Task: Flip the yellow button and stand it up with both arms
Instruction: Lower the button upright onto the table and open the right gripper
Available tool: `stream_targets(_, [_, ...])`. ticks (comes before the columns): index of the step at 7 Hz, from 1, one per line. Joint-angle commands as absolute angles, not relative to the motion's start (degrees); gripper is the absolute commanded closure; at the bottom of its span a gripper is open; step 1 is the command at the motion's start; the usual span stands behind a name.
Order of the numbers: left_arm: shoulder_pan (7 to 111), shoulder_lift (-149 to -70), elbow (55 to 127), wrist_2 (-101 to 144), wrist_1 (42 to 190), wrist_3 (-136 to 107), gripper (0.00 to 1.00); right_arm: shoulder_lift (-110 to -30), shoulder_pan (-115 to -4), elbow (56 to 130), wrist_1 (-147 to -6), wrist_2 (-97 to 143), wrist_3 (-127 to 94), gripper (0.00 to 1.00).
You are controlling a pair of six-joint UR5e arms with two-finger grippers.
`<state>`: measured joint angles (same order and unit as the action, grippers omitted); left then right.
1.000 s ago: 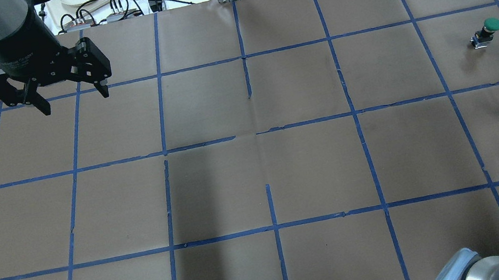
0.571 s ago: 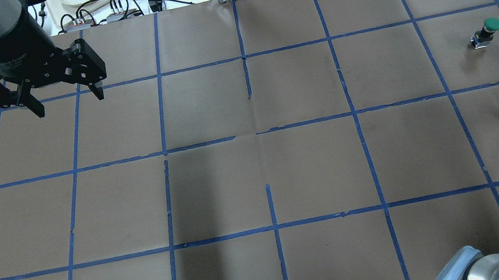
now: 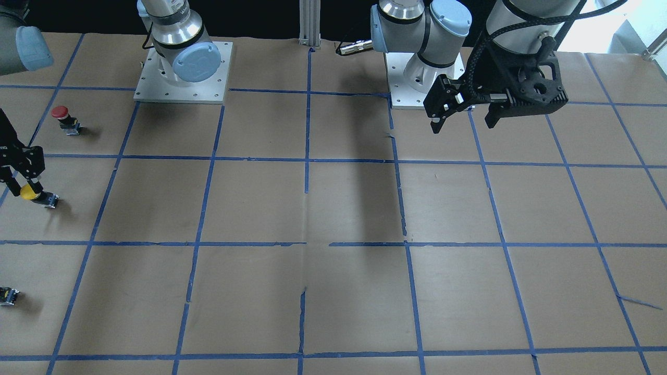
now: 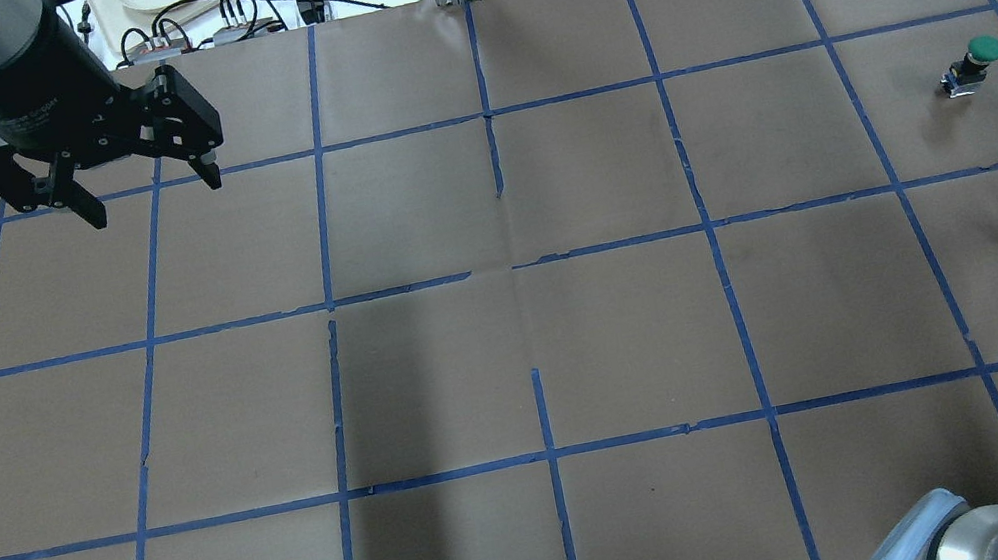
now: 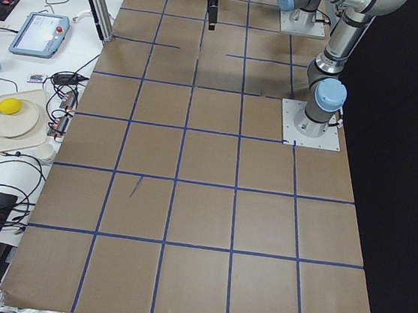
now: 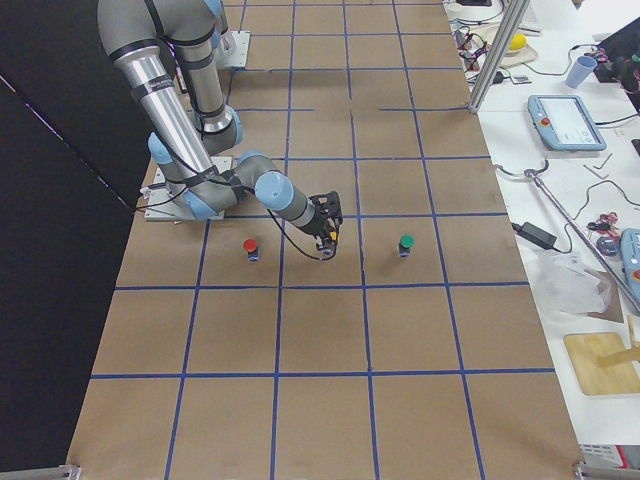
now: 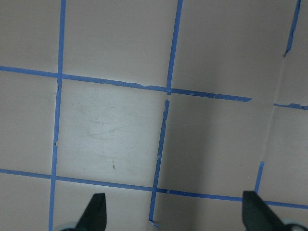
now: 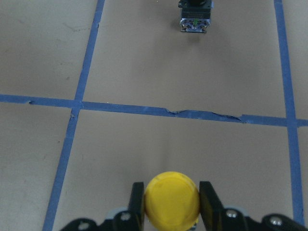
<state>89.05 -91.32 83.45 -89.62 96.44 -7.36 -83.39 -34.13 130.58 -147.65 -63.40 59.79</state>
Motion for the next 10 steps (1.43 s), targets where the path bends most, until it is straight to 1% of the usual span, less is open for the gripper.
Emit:
stream_targets(1, [88.95, -91.32, 83.41, -88.78, 96.33, -7.38, 0.0, -83.41, -34.1, 130.61, -147.57, -64.15, 59.77, 0.26])
stream_targets(3, [88.95, -91.32, 83.41, -88.33, 96.15, -7.38, 0.0, -83.67, -34.1, 130.17, -147.13, -64.86, 59.5, 0.0])
stream_targets(4, [88.95, -91.32, 83.41, -88.33, 96.15, -7.38, 0.0, -85.15, -34.45, 129.3, -146.69, -71.82, 59.24, 0.0])
stream_targets(5, [88.95, -91.32, 83.32, -86.85, 96.15, -7.38, 0.0, -88.04, -34.8, 128.5, -144.69, -73.29, 58.8, 0.0])
stream_targets(6, [89.21, -91.32, 83.15, -86.84, 96.5, -7.3, 0.0, -89.98, -34.98, 127.54, -138.75, -72.95, 54.8, 0.0])
stream_targets(7, [88.95, -91.49, 82.88, -86.4, 96.59, -7.38, 0.0, -90.78, -36.81, 124.66, -135.39, -73.56, 51.45, 0.0])
stream_targets(8, [88.86, -91.49, 82.45, -86.48, 96.77, -7.3, 0.0, -91.05, -39.18, 119.93, -128.3, -75.83, 47.67, 0.0])
stream_targets(10, [88.77, -91.49, 82.27, -86.75, 97.72, -7.3, 0.0, -91.67, -47.76, 109.82, -113.11, -80.66, 35.15, 0.0])
